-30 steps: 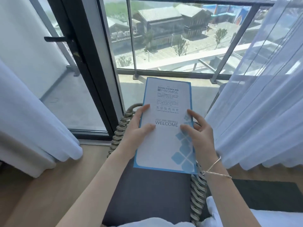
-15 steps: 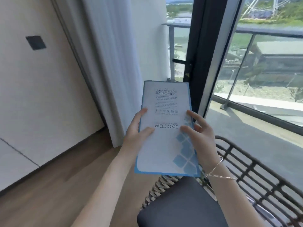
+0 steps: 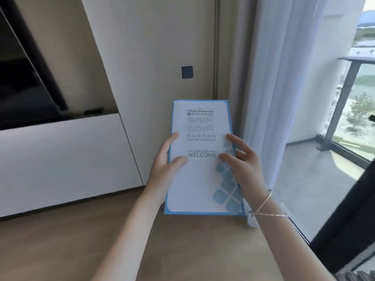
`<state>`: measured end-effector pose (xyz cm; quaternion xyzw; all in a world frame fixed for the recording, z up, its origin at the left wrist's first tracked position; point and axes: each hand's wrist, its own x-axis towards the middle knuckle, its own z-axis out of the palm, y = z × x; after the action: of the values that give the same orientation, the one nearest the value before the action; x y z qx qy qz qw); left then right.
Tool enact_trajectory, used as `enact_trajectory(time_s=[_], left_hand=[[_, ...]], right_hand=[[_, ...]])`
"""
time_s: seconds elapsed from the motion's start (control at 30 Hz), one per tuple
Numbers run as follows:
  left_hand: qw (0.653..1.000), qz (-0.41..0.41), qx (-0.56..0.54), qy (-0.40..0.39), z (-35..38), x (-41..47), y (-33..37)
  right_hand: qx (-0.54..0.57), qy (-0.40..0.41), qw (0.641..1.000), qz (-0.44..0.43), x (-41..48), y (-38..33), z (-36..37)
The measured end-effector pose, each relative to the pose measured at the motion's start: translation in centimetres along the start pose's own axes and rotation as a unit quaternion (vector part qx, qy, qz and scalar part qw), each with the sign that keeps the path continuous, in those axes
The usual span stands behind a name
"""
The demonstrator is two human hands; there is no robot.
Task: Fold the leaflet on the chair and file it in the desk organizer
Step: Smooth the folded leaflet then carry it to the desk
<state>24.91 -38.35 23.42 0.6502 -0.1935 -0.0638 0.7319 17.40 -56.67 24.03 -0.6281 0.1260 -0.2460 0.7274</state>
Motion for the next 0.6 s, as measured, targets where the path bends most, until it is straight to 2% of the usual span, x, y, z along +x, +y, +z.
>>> enact_trajectory(time_s=[0.17,0.3,0.6], left_hand=[[0.998,0.047,0.018,0.039,-5.7,3.5,2.0],[0.995,0.052,0.024,0.081,-10.2,4.0,2.1],[0.967,0.022,0.048,0.249,-21.2,-1.3,0.3]], right_hand=[[-0.004,-0.040,0.999,-0.032,3.5,-0.8,6.7],[-0.012,-0.080,0.996,-0.035,4.8,0.0,11.7],[-0.016,-0.240,0.970,0.026,4.2,5.4,23.8]])
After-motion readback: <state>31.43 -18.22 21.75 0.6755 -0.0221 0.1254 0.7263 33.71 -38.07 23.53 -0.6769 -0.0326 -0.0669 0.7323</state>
